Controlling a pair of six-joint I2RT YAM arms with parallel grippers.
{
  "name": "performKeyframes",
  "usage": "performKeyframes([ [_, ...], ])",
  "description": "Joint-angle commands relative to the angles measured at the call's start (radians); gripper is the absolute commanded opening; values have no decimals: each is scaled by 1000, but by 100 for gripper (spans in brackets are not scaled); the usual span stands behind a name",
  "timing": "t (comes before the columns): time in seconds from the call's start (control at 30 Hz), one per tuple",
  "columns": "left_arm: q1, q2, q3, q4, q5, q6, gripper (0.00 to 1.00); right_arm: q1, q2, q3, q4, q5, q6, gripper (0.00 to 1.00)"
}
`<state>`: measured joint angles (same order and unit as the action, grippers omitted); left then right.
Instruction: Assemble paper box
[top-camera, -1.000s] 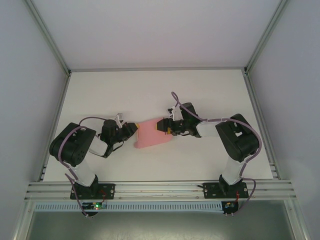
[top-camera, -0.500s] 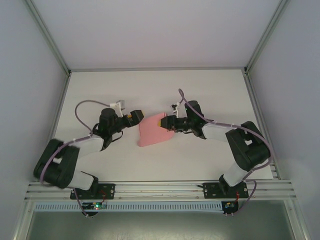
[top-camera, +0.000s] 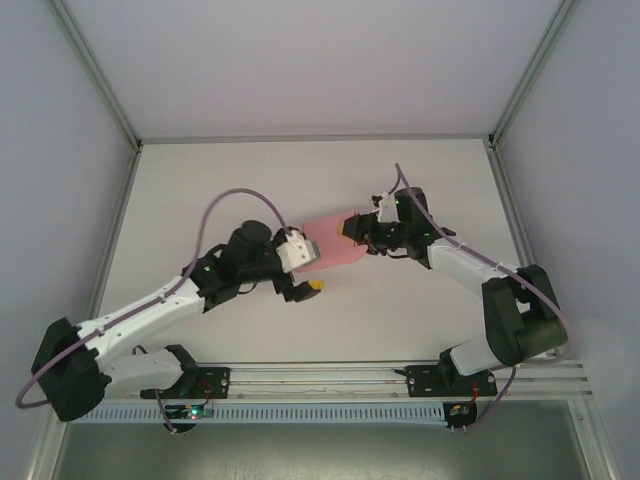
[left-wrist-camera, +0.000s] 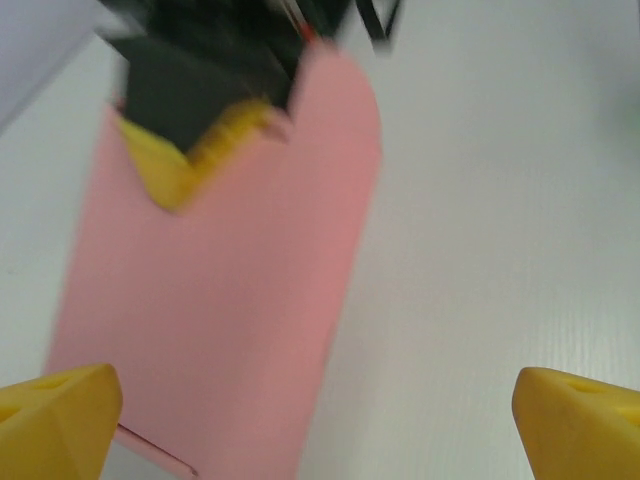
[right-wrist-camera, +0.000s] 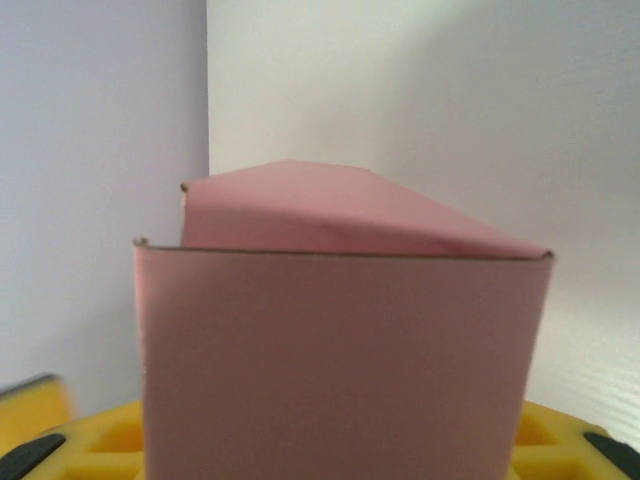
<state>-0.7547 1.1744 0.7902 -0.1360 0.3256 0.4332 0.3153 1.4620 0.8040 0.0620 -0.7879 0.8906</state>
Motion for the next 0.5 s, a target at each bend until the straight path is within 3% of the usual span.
performKeyframes([
  [0.0,-36,59,65,-91,-157,193,100,-13,-44,32,-72,-31,92,47],
  [0.23,-54,104,35,114,-262,219,100,-42,-47,13,-51,-106,266,48],
  [0.47,-62,138,34,183,-320,251,100,-44,-39,-9,25,-151,407,48],
])
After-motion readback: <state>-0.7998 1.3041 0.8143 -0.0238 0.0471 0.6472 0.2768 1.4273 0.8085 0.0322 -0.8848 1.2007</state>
